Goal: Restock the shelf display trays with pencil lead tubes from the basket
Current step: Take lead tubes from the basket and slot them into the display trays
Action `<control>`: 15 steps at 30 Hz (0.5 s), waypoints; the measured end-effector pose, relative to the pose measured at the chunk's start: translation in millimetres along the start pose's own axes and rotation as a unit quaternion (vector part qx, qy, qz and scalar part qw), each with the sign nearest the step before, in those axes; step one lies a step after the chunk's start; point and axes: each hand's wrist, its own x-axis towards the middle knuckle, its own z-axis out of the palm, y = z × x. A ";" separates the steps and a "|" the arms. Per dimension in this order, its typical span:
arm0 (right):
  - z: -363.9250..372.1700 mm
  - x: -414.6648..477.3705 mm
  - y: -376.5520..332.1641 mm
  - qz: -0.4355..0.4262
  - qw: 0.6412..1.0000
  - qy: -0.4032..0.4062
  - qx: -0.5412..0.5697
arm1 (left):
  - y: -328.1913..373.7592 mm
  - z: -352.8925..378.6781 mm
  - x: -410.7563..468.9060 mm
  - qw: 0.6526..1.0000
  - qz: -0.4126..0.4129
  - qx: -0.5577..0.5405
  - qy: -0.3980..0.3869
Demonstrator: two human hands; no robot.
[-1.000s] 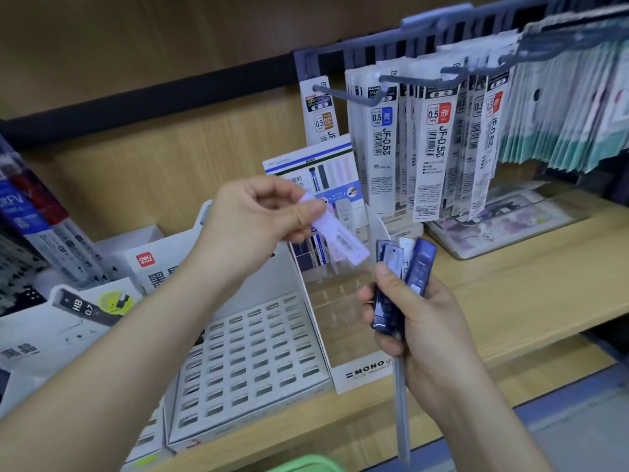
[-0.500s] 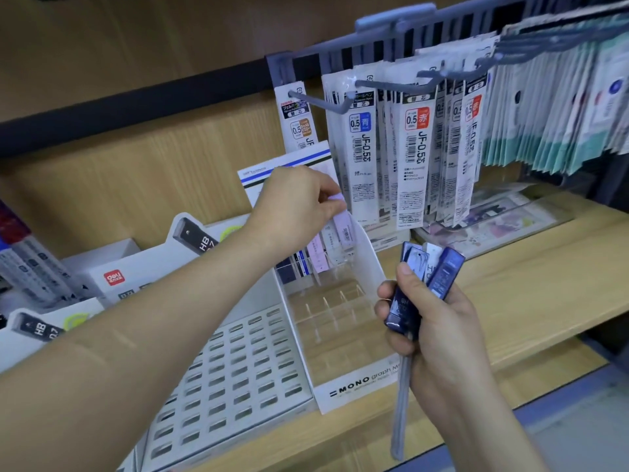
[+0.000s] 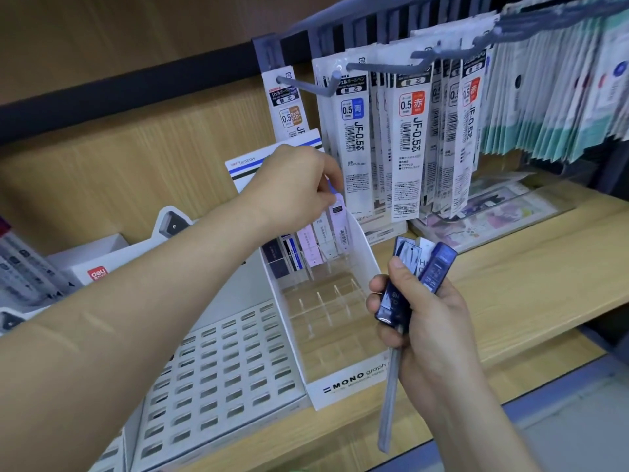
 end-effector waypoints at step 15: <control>0.4 0.7 0.7 -0.009 1.000 -0.001 -0.013 | -3.1 -16.6 7.7 0.997 0.077 0.018 -0.025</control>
